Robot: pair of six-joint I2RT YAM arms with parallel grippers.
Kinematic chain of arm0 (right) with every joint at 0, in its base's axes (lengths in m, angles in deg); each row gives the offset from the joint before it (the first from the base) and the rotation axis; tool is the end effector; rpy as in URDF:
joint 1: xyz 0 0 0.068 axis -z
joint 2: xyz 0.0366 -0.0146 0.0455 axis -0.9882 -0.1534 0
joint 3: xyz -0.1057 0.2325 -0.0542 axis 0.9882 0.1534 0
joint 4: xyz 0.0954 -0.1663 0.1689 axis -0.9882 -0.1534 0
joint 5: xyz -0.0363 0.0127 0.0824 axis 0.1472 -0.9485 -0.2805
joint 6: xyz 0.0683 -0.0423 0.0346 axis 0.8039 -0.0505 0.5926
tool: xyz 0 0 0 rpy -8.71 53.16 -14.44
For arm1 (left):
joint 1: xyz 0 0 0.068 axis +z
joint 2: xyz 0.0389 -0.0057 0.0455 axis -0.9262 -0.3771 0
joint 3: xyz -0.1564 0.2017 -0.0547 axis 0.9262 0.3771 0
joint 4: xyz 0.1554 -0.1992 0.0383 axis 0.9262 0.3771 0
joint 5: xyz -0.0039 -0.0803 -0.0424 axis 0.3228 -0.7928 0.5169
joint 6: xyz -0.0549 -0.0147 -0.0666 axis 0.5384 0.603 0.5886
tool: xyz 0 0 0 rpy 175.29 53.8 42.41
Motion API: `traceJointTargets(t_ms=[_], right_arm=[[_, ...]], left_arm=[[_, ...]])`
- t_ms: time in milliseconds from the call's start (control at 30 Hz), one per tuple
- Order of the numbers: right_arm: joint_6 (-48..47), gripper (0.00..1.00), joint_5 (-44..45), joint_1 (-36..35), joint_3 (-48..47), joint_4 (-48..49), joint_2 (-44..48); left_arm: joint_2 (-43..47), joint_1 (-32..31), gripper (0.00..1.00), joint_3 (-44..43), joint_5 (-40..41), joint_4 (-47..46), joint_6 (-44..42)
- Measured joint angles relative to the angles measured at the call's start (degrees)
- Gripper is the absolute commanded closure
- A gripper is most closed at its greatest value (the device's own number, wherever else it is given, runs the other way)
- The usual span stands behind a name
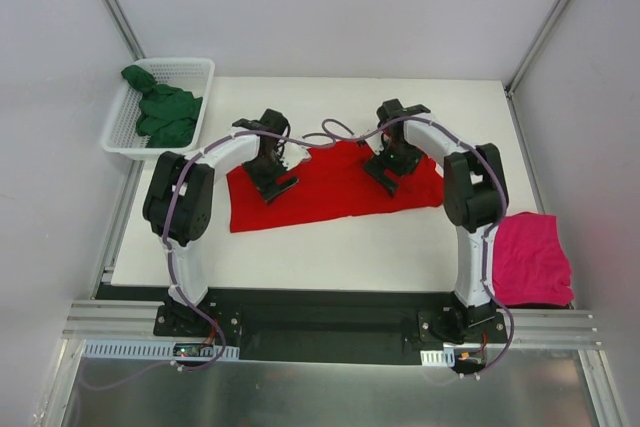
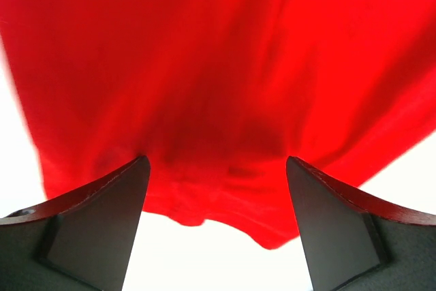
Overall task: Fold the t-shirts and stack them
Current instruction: Fold the other side of the tshirt into a rectangle, then rotate the tshirt 90 degrees
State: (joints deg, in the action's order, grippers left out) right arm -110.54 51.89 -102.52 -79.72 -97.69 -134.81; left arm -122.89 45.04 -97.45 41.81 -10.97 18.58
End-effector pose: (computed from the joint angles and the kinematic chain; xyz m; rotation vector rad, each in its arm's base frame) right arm 0.3955 0.1545 0.1273 -1.6682 2.4391 -0.0643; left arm 0.3541 -0.1559 0.1348 1.3915 2.4792 -0.0726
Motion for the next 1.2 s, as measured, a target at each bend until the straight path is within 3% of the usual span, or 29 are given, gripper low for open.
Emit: traceJointTargets(t_ms=[467, 967, 1200], right_arm=[[1.77, 0.02, -0.28, 0.59, 6.38, 9.6, 8.66], [-1.66, 0.02, 5.77, 1.66, 11.67, 22.38, 6.47], [-3.67, 0.02, 5.57, 1.66, 7.67, 23.21, 3.56]], left_arm=[[-2.32, -0.04, 0.19, -0.81, 2.38, -4.07, -0.26], [-3.74, -0.04, 0.2, -1.53, 2.36, -4.26, -0.7], [-4.52, 0.31, 0.2, -2.56, 2.36, -3.63, -1.4]])
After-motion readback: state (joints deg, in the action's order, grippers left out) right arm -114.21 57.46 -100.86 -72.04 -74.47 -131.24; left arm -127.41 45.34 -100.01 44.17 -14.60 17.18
